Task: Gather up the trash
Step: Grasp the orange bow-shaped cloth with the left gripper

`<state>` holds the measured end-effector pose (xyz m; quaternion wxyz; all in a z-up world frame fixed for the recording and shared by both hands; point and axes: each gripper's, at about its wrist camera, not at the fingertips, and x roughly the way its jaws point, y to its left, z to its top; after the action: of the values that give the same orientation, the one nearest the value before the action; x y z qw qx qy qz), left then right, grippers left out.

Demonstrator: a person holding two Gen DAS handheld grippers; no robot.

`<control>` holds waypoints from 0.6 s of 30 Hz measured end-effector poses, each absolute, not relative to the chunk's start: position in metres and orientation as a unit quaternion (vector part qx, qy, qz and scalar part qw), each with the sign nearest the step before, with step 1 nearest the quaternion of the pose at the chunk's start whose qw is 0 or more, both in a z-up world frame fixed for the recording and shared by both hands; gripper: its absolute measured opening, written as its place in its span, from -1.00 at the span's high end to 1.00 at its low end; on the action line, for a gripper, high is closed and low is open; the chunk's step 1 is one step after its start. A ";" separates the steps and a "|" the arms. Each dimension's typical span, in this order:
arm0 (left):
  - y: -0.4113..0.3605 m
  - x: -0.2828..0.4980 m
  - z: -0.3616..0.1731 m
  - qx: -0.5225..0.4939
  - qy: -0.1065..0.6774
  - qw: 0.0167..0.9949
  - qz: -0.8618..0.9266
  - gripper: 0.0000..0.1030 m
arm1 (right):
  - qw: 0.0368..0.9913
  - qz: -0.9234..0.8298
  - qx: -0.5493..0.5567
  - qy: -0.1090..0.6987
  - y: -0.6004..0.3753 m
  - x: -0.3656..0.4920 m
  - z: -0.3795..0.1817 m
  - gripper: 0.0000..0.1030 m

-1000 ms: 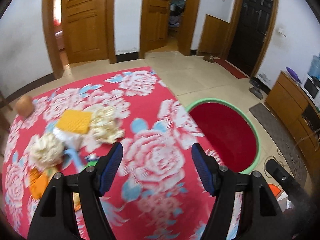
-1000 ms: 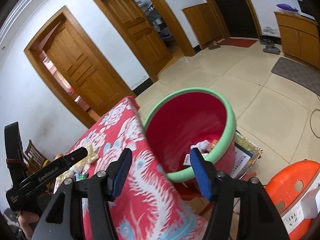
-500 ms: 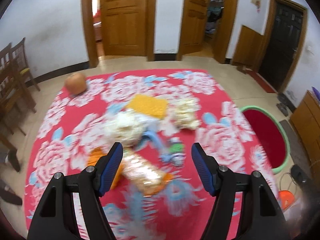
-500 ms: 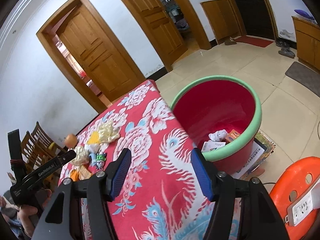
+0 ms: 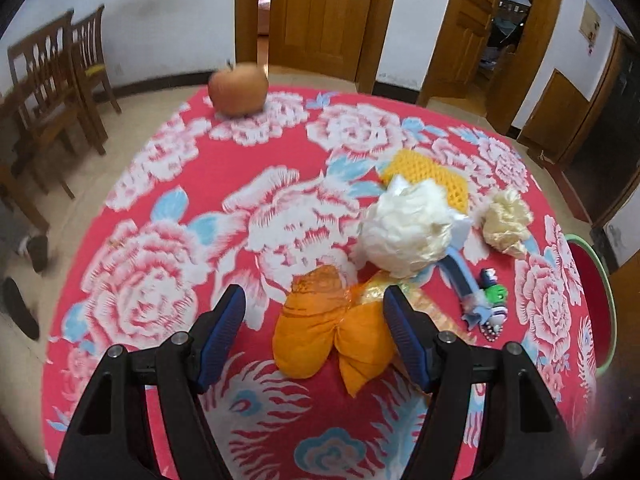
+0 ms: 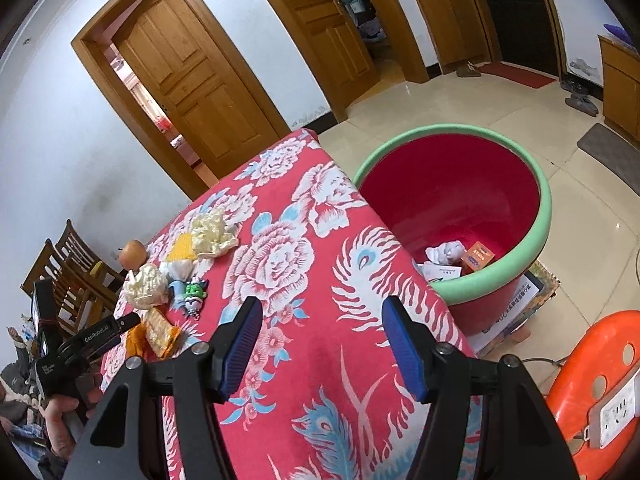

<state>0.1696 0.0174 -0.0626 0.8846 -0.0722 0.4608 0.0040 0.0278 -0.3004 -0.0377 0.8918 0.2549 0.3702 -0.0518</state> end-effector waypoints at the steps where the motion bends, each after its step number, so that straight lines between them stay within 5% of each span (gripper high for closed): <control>1: 0.019 0.170 -0.064 -0.081 0.455 0.887 0.002 -0.43 | 0.891 -0.052 0.255 0.372 -0.300 0.029 -0.039 -0.26; 18: 0.033 0.166 -0.072 -0.083 0.468 0.877 0.072 -0.29 | 0.884 -0.047 0.256 0.389 -0.302 0.045 -0.057 -0.26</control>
<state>0.1665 0.0333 -0.0721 0.8768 -0.0833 0.4680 0.0722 0.0454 -0.3017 -0.0566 0.8837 0.2557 0.3891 -0.0471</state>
